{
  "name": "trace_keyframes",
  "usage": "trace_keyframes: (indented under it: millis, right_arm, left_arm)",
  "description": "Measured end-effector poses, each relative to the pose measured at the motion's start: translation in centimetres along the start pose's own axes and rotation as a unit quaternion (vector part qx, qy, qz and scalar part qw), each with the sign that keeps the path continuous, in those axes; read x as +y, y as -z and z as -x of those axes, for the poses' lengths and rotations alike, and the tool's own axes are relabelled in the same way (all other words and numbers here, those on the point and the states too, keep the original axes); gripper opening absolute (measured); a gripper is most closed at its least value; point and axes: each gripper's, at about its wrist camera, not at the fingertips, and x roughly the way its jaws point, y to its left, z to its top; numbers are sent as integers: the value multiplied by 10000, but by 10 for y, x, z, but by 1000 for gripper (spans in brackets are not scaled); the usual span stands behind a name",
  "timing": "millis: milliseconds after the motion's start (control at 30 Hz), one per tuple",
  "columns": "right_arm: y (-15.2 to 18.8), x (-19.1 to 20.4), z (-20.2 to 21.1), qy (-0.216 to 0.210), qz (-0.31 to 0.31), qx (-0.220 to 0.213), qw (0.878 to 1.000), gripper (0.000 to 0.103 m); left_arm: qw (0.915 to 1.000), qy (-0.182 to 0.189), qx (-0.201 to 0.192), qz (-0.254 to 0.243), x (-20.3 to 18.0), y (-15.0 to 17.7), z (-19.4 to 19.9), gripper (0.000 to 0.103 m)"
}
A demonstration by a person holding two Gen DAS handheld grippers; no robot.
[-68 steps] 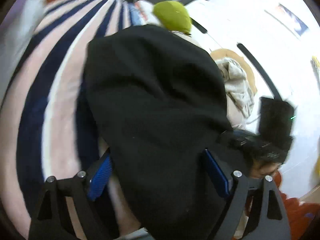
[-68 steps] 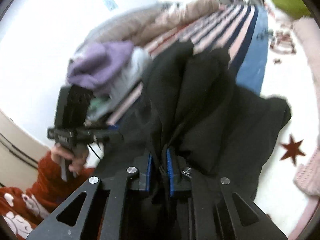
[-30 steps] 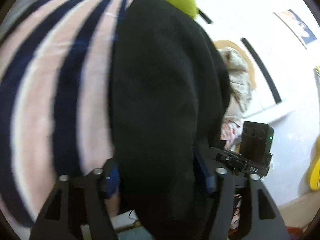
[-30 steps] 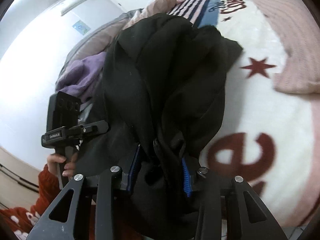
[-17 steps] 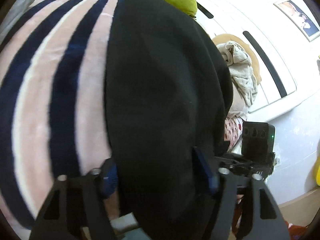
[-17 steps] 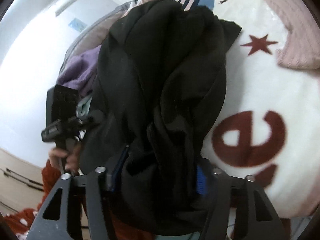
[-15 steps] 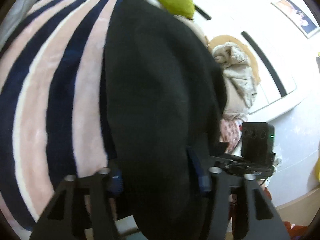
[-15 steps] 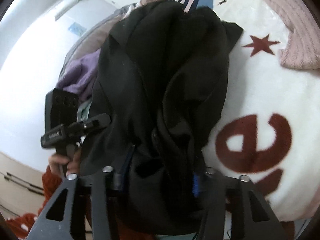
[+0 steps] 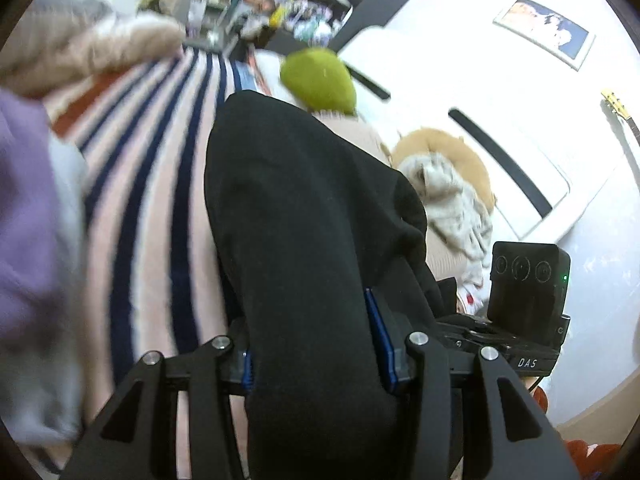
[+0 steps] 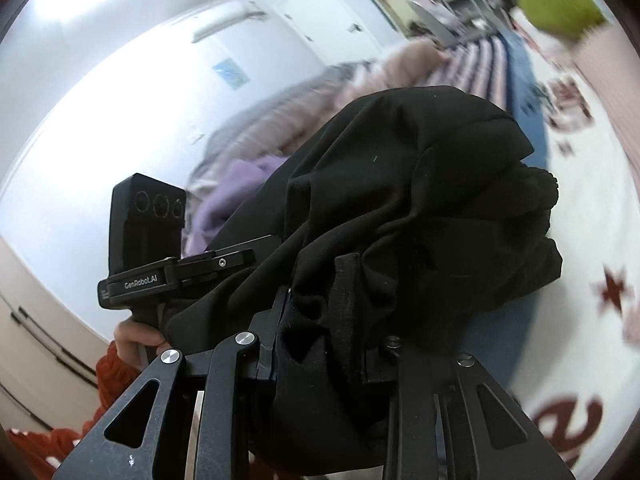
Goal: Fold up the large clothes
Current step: 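Carry the folded jacket with both grippers onto the lilac sweater pile and release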
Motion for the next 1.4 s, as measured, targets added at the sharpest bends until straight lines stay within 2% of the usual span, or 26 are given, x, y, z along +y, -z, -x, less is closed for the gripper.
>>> trace_keyframes:
  millis: [200, 367, 567, 667, 833, 933, 1033, 1100, 1233, 1300, 1400]
  right_arm:
    - [-64, 77, -44, -392, 666, -220, 9968, 21]
    - [-113, 147, -90, -702, 1243, -253, 9894, 21]
    - [-142, 204, -168, -1030, 1493, 17, 9834, 21]
    - [-150, 219, -218, -1133, 1478, 259, 9822, 21]
    - [-145, 218, -292, -1149, 1369, 631, 9819, 21]
    - [-138, 209, -315, -987, 1378, 776, 9825, 21]
    - [-139, 202, -334, -822, 1315, 913, 9837, 23]
    - [-144, 192, -332, -836, 1309, 931, 9835, 24]
    - [-148, 184, -325, -761, 1381, 779, 9844, 22]
    - [-140, 198, -300, -712, 1486, 626, 9843, 22]
    - [-144, 194, -283, -716, 1448, 458, 9858, 21]
  left_arm:
    - [9959, -529, -705, -200, 18, -53, 102, 43]
    - [9859, -1065, -1280, -152, 45, -87, 190, 43]
    - [9727, -1822, -1435, 52, 100, -98, 255, 43]
    - [9673, -2075, -1422, 315, 133, -95, 268, 43]
    - [9664, -2053, -1297, 838, 197, -72, 273, 43]
    - [9641, -2034, -1208, 1203, 231, -57, 264, 44]
    - [9606, -2104, -1165, 1394, 245, -47, 255, 51]
    - [9594, -2196, -1137, 1355, 245, -45, 254, 55]
    - [9597, -2262, -1250, 1106, 225, -44, 252, 52]
    - [9624, -2182, -1318, 942, 218, -47, 249, 49]
    - [9686, -1961, -1339, 734, 215, -58, 239, 49]
